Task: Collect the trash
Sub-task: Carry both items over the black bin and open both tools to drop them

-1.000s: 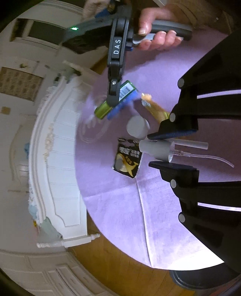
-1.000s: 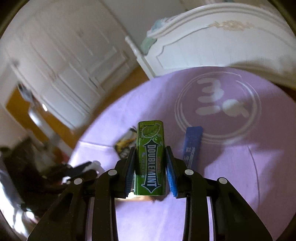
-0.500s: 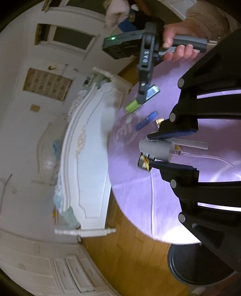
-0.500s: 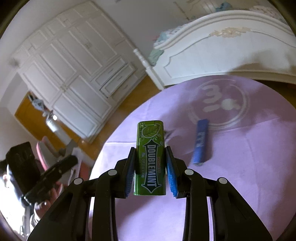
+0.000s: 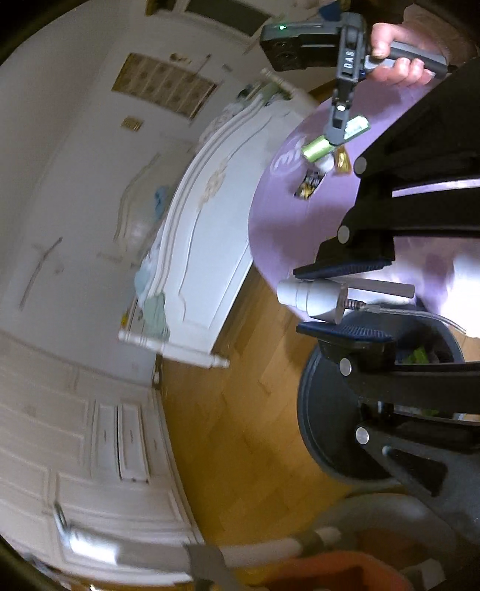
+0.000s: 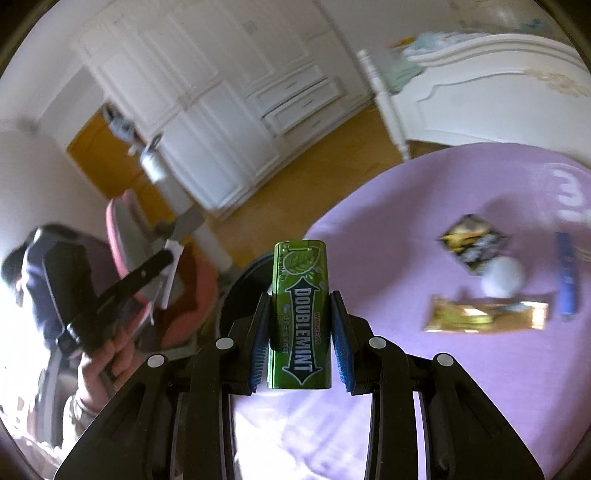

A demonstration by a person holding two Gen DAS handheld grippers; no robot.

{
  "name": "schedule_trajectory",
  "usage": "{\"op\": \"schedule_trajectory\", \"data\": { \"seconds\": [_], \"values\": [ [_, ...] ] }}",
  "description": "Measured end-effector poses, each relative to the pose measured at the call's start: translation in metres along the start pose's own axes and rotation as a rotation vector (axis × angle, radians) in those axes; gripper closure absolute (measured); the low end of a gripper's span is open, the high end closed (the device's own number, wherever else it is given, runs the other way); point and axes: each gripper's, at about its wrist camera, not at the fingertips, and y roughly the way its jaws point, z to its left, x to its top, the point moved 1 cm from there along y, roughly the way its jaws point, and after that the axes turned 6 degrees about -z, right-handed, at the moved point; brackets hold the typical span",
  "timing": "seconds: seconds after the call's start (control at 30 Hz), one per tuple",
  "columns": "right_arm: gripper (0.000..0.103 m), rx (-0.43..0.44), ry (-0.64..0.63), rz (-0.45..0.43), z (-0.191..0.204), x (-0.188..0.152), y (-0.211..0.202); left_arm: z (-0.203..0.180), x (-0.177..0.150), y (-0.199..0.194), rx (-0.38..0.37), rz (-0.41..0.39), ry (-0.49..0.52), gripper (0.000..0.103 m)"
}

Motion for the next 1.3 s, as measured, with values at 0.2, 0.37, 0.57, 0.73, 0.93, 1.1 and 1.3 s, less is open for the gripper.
{"op": "schedule_trajectory", "data": {
  "seconds": [0.2, 0.37, 0.57, 0.73, 0.93, 1.1, 1.3],
  "values": [
    [0.071, 0.043, -0.083, 0.085, 0.046, -0.001, 0.047, 0.028, -0.007, -0.017, 0.033, -0.012, -0.054, 0.079],
    [0.071, 0.061, -0.109, 0.140, 0.070, 0.001, 0.084, 0.041, -0.008, -0.015, 0.039, 0.001, -0.076, 0.079],
    [0.071, 0.063, -0.113, 0.210, 0.083, 0.003, 0.130, 0.066, -0.020, 0.004, 0.046, 0.047, -0.151, 0.079],
    [0.071, 0.052, -0.119, 0.253, 0.083, 0.002, 0.159, 0.083, -0.032, 0.020, 0.047, 0.092, -0.181, 0.079],
    [0.071, 0.031, -0.117, 0.290, 0.082, -0.001, 0.189, 0.096, -0.041, 0.035, 0.054, 0.127, -0.193, 0.079],
    [0.071, 0.015, -0.122, 0.300, 0.080, 0.000, 0.204, 0.103, -0.042, 0.044, 0.060, 0.141, -0.187, 0.079],
    [0.067, 0.006, -0.122, 0.308, 0.078, 0.002, 0.206, 0.096, -0.038, 0.046, 0.096, 0.151, -0.165, 0.075]
  ]
}}
